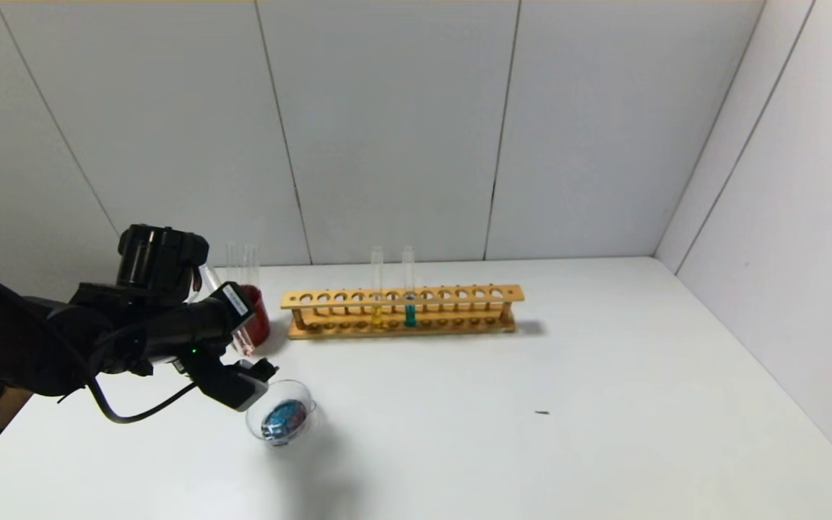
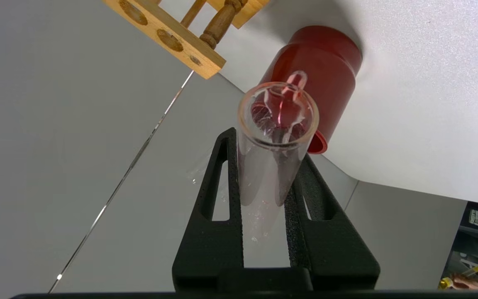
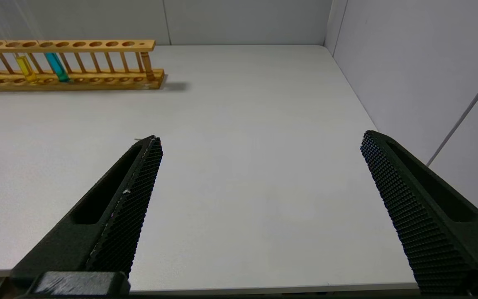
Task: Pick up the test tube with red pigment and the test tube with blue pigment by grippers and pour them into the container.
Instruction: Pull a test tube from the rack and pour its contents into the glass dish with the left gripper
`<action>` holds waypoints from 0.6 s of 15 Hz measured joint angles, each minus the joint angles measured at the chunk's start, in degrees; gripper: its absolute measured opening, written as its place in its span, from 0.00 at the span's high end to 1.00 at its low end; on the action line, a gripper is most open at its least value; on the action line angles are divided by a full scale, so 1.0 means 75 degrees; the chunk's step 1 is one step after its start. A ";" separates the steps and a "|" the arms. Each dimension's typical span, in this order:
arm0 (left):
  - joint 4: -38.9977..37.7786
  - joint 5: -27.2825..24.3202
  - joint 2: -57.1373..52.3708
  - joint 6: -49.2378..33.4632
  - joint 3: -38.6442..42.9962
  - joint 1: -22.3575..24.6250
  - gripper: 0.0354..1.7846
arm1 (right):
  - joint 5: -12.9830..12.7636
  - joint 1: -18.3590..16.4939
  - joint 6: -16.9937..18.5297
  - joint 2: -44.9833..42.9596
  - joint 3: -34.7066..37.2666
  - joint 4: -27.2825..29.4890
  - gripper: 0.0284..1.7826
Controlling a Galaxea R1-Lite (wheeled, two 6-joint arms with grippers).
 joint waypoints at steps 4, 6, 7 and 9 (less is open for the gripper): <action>0.0005 0.0205 -0.0114 0.0236 0.0049 -0.0102 0.83 | 0.0000 0.0000 -0.0003 0.0000 0.0000 0.0000 0.02; -0.0003 0.0462 -0.0229 0.0588 0.0096 -0.0250 0.83 | 0.0003 0.0000 0.0003 0.0000 0.0000 0.0000 0.02; -0.0007 0.0504 -0.0268 0.0626 0.0107 -0.0312 0.83 | 0.0003 0.0000 -0.0003 0.0000 0.0000 0.0000 0.02; -0.0036 0.0558 -0.0314 0.0640 0.0140 -0.0371 0.83 | 0.0003 0.0003 0.0003 0.0000 0.0000 0.0000 0.02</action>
